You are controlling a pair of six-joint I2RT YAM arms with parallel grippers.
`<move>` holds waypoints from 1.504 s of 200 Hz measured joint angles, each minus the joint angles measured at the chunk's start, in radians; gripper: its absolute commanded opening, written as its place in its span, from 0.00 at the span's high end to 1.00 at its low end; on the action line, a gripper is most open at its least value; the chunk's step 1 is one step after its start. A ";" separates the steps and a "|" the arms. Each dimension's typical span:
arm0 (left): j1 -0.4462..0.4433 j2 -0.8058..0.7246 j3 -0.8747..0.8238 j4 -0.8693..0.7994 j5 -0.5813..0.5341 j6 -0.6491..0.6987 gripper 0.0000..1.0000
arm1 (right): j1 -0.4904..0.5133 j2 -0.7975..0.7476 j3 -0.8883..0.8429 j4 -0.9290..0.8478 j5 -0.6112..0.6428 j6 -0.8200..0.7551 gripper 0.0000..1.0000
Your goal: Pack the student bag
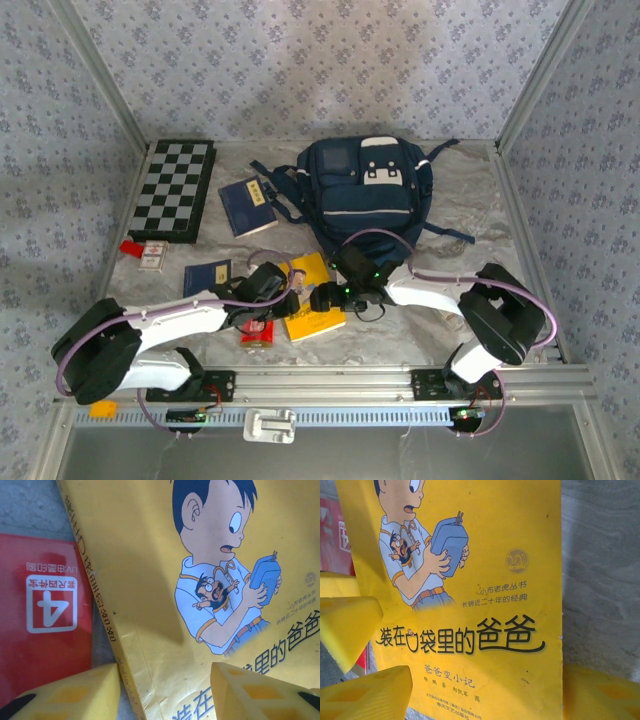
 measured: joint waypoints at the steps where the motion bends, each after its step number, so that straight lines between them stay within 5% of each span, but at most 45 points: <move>1: 0.001 0.000 0.000 0.000 0.000 0.000 0.52 | 0.000 0.000 0.000 0.000 -0.001 0.000 0.24; 124: 0.032 0.027 0.008 0.000 -0.005 0.020 0.56 | -0.036 -0.083 -0.024 0.046 -0.101 0.004 0.35; 301: 0.042 0.008 0.008 -0.014 -0.005 0.027 0.55 | -0.087 -0.090 -0.087 0.146 -0.203 0.037 0.93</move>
